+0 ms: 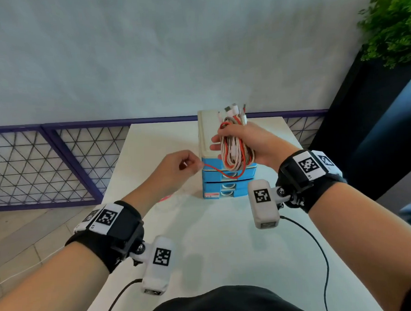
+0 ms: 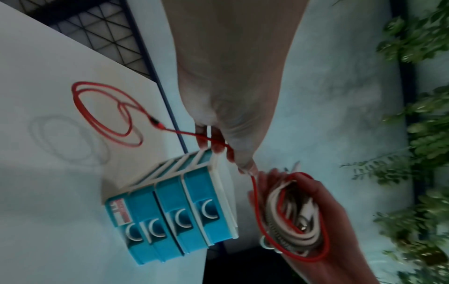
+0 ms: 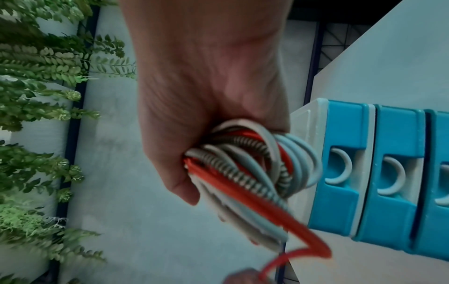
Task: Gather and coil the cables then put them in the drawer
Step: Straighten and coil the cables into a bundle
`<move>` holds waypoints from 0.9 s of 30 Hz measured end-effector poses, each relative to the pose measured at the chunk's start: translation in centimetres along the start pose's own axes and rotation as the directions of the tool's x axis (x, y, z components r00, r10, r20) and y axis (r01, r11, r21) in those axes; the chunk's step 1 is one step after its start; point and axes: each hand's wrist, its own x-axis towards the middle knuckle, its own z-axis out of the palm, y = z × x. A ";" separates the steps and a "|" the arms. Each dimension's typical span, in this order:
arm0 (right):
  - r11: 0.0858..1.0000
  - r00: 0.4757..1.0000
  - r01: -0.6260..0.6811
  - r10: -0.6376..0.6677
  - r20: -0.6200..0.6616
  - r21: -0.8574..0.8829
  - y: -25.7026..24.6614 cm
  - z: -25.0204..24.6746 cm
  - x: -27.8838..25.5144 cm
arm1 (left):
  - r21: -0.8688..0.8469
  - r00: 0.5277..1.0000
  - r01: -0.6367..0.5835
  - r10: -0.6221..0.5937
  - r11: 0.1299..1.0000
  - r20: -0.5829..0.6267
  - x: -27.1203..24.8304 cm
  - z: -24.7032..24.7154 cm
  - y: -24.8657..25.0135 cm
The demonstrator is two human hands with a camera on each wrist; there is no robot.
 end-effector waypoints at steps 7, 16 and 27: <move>0.980 0.966 -0.151 0.174 0.191 -0.126 1.0 1.3 -1.5 | 0.147 0.991 -0.099 0.110 0.984 -0.070 0.8 0.1 1.4; 0.970 0.997 -0.071 0.077 0.017 -0.234 2.8 -0.3 -0.5 | -0.376 0.861 0.508 -0.445 0.775 0.246 -0.2 -0.8 1.2; 0.961 0.999 0.019 -0.032 -0.041 -0.277 5.1 1.2 1.0 | -0.518 0.894 0.406 -0.210 0.753 0.395 -0.4 0.5 3.3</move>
